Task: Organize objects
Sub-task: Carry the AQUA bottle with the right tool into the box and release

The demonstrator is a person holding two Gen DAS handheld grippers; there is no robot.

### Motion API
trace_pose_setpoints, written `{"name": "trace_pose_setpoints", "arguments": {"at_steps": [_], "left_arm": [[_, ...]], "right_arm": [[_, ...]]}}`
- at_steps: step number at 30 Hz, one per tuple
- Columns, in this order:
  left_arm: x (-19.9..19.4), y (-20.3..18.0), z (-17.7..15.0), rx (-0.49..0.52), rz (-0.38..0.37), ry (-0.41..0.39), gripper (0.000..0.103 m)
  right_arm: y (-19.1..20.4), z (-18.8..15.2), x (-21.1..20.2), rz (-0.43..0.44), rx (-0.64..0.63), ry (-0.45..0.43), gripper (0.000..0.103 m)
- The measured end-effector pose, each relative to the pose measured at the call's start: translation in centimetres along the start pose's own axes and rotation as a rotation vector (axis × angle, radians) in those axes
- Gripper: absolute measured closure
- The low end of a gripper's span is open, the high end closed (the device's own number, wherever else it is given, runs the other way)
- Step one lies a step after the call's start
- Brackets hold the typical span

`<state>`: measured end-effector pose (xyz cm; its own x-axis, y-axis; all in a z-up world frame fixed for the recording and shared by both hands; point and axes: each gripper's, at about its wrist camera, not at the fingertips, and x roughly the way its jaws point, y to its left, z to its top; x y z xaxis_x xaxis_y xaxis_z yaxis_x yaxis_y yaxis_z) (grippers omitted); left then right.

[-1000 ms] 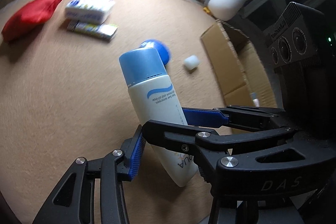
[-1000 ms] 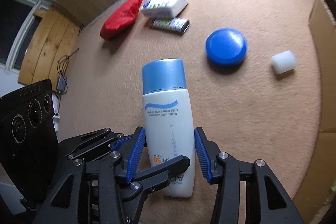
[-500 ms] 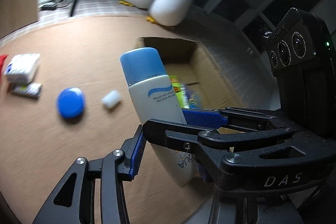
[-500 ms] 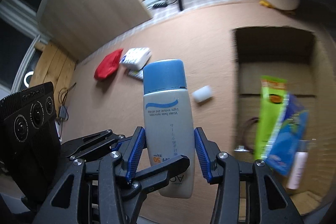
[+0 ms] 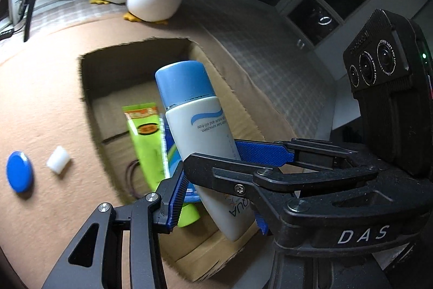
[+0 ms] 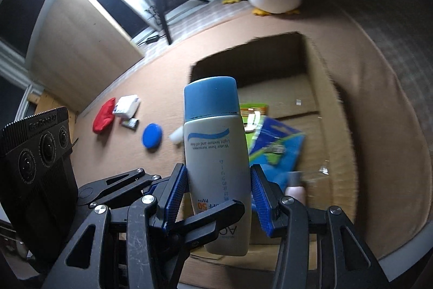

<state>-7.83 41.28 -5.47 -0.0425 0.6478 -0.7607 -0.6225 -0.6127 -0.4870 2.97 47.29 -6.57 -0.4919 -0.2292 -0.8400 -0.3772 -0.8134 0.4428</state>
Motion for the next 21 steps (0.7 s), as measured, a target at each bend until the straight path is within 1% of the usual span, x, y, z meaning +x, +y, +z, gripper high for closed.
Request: {"name": "trace_pose_setpoints", "arguments": {"at_steps": [4,8,9,10,12,13,14,16,21], "left_arm": [[0.7,-0.7,-0.1,0.007,-0.002,0.012,0.057],[1.4,-0.7,0.5,0.029,0.008,0.023,0.056],[1.4,-0.8,0.5,0.035,0.012,0.028,0.053],[1.3,-0.9,0.4,0.037,0.022,0.028,0.043],[0.9,-0.8,0.4,0.042,0.047,0.009,0.034],[0.7,-0.7,0.4,0.049,0.062,0.003,0.033],[0.6,-0.6,0.4,0.052,0.069,0.003,0.033],[0.3,-0.4,0.1,0.053,0.071,0.005,0.033],[-0.5,0.6,-0.1,0.048,0.083,-0.003,0.033]], "right_arm": [[-1.2,0.0,-0.1,-0.008,0.015,0.002,0.059],[-1.6,-0.1,-0.1,-0.011,0.016,0.004,0.059],[-1.6,0.0,-0.1,-0.010,0.014,0.005,0.058],[-1.6,0.0,-0.1,-0.015,0.015,0.002,0.058],[-1.6,0.1,-0.2,-0.046,0.018,-0.011,0.053],[-1.6,0.2,-0.3,-0.056,0.017,-0.019,0.049],[-1.5,0.2,-0.4,-0.073,0.017,-0.033,0.047],[-1.4,0.3,-0.5,-0.092,0.013,-0.044,0.046],[-0.9,0.4,-0.4,-0.108,0.002,-0.050,0.044]]}}
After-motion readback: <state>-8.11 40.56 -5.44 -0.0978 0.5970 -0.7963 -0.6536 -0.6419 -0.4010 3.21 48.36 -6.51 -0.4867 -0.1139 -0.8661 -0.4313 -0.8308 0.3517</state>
